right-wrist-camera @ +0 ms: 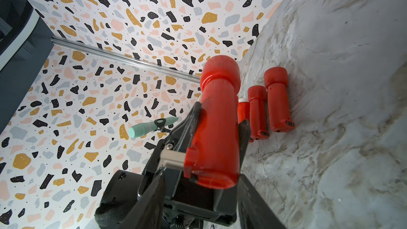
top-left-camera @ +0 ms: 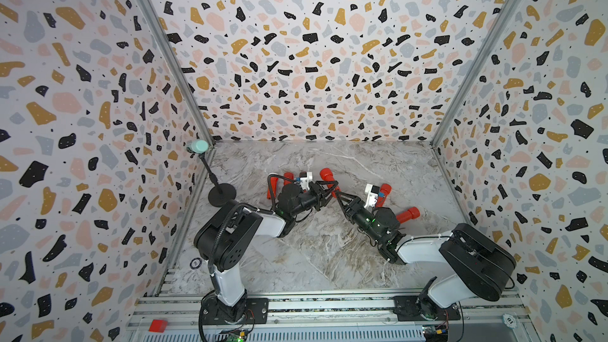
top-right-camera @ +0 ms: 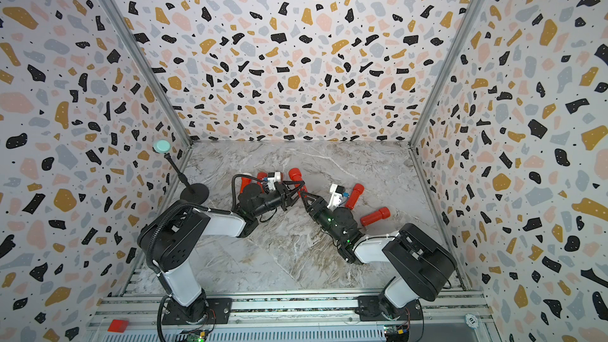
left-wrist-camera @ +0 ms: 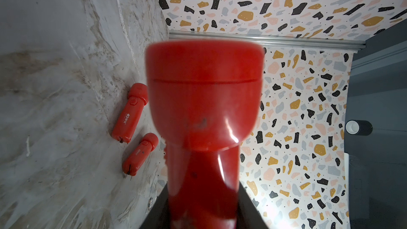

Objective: Close the plug at the bottom of the flashlight
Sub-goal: Close the plug of the flashlight.

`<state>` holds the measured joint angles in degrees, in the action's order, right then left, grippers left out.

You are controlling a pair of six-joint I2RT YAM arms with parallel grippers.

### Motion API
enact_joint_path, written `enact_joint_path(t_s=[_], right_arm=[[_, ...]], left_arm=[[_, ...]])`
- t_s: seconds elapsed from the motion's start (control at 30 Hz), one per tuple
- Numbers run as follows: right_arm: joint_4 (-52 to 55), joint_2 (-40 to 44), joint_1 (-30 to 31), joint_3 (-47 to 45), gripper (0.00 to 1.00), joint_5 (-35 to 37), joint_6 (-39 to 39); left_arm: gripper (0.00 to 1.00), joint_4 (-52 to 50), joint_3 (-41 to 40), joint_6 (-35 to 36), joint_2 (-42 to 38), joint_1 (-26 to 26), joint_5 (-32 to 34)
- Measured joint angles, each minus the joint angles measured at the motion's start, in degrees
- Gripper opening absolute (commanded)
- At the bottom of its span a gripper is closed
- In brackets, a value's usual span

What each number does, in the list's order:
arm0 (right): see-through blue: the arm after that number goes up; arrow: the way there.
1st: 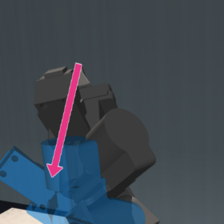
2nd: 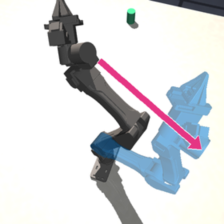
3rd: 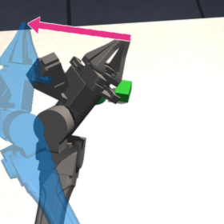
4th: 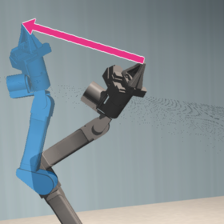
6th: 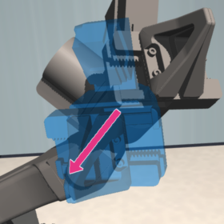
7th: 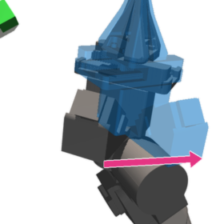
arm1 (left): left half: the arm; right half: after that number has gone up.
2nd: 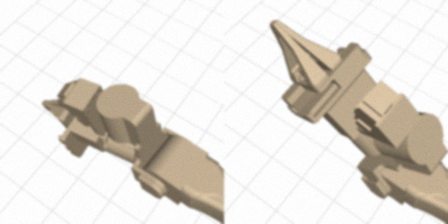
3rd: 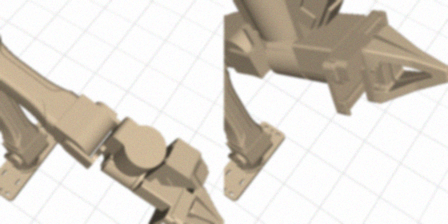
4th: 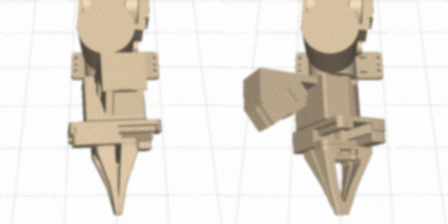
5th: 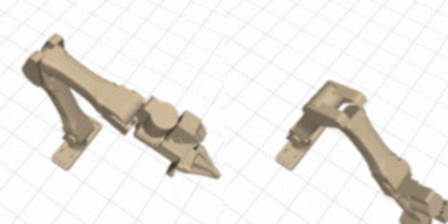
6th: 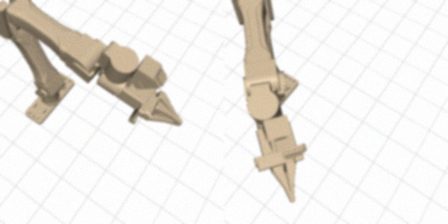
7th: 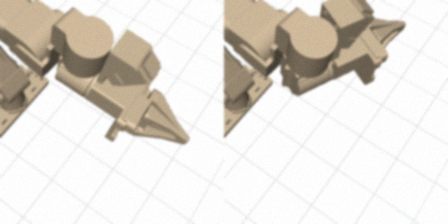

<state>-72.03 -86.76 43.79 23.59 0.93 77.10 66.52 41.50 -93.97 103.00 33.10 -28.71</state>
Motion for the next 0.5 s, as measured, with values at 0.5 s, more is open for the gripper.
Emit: enact_joint_path(t_s=[0.5], right_arm=[[-1.4, -1.2, 0.0, 0.0, 0.45, 0.24, 0.26]], left_arm=[[0.0, 0.44, 0.0, -0.13, 0.0, 0.0, -0.63]])
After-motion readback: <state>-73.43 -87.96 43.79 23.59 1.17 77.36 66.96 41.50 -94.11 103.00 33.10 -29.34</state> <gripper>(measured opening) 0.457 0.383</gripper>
